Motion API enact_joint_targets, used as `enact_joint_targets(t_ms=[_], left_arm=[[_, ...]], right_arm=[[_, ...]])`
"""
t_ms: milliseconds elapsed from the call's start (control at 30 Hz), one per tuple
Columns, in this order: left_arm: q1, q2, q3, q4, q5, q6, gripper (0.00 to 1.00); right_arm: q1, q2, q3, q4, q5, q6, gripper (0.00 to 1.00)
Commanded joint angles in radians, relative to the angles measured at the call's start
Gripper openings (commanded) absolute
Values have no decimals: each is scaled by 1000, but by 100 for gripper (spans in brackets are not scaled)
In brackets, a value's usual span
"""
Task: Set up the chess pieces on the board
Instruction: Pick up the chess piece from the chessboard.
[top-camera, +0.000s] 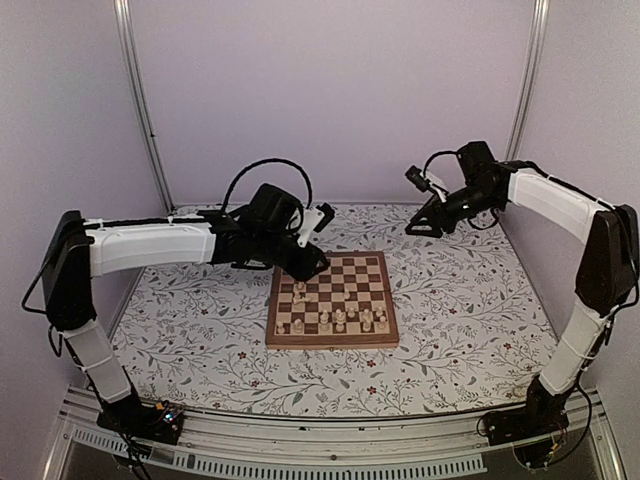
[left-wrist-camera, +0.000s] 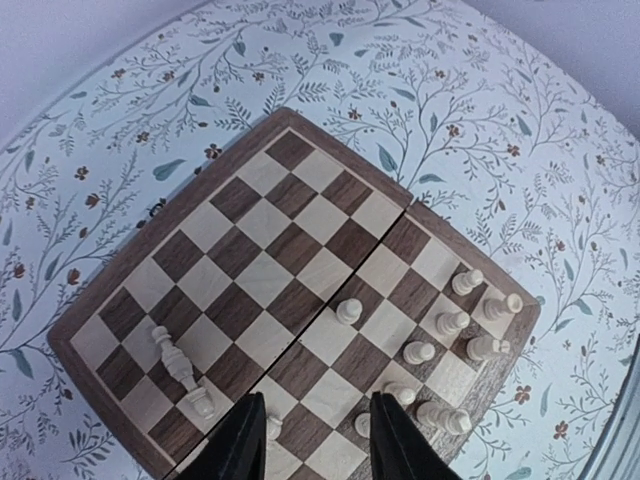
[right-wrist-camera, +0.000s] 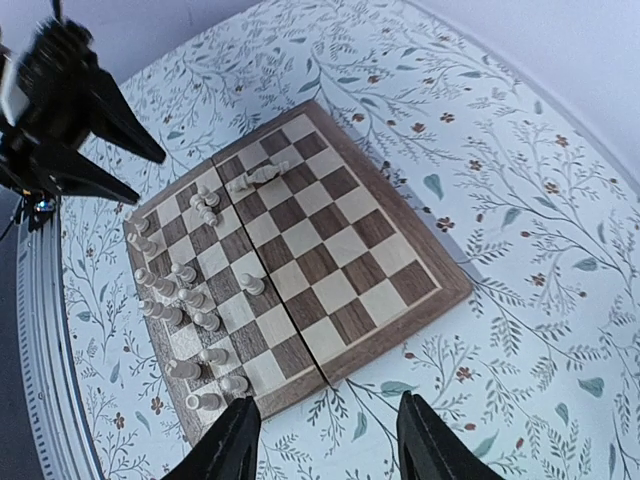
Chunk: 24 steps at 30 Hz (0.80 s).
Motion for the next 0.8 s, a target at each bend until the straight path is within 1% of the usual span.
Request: enact_joint_targets(t_ms=[0, 33, 100, 233, 600, 767], left_arm=[[8, 129, 114, -102, 129, 17, 37], [9, 164, 153, -125, 125, 13, 37], [9, 240, 230, -177, 132, 11, 36], [8, 349, 337, -215, 155, 0, 35], [3, 496, 467, -247, 195, -4, 38], [2, 523, 481, -271, 179, 2, 34]], right_arm=[[-99, -132, -169, 147, -213, 40, 49], [-109, -161, -221, 175, -217, 43, 49], [-119, -197, -272, 215, -211, 41, 50], [-121, -207, -272, 222, -197, 28, 51], [-119, -190, -284, 215, -182, -1, 51], [-120, -188, -284, 212, -180, -5, 51]])
